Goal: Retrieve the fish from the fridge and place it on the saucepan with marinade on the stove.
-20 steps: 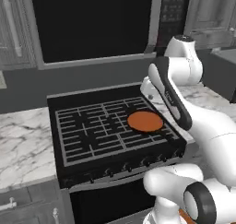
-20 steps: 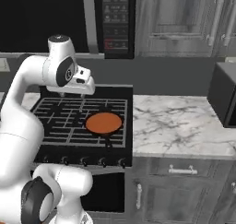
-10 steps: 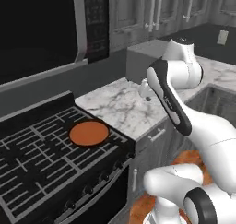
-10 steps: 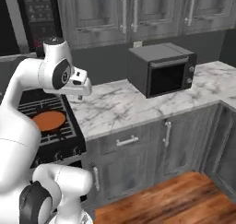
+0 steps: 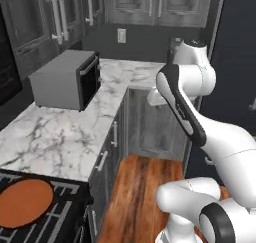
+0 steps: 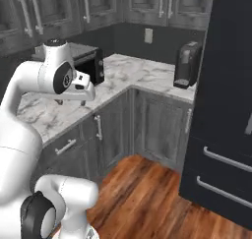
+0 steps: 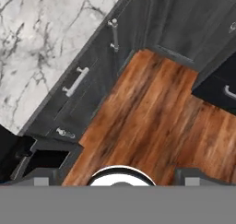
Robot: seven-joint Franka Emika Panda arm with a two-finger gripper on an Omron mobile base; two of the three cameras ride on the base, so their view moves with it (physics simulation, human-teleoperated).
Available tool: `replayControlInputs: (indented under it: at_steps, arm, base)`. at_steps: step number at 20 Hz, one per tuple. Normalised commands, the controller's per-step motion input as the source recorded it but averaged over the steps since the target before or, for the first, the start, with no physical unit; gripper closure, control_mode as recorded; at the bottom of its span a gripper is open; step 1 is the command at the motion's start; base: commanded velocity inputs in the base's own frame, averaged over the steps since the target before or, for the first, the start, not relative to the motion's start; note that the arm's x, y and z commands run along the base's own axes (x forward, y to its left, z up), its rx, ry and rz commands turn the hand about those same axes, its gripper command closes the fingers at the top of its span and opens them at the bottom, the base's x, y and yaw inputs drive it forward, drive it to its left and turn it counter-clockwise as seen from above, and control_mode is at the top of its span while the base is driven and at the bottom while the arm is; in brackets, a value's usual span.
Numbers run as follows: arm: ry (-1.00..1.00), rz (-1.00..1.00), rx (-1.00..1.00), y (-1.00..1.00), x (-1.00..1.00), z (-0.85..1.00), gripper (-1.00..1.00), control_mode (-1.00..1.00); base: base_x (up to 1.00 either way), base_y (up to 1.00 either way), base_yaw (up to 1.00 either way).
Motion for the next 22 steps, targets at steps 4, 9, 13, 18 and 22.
replayControlInputs:
  at_steps: [4, 9, 13, 18, 22]
  arm:
    - [0.00, 0.00, 0.00, 0.00, 0.00, 0.00, -1.00, 1.00]
    - [0.00, 0.00, 0.00, 0.00, 0.00, 0.00, -1.00, 1.00]
    - [0.00, 0.00, 0.00, 0.00, 0.00, 0.00, -1.00, 1.00]
    - [0.00, 0.00, 0.00, 0.00, 0.00, 0.00, -1.00, 1.00]
    - [0.00, 0.00, 0.00, 0.00, 0.00, 0.00, -1.00, 1.00]
  base:
    - [0.00, -0.35, -0.81]
    - [0.00, -0.77, -0.52]
    - [0.14, -0.76, -0.29]
    - [0.62, -0.53, -0.02]
    - [0.65, -0.38, 0.10]
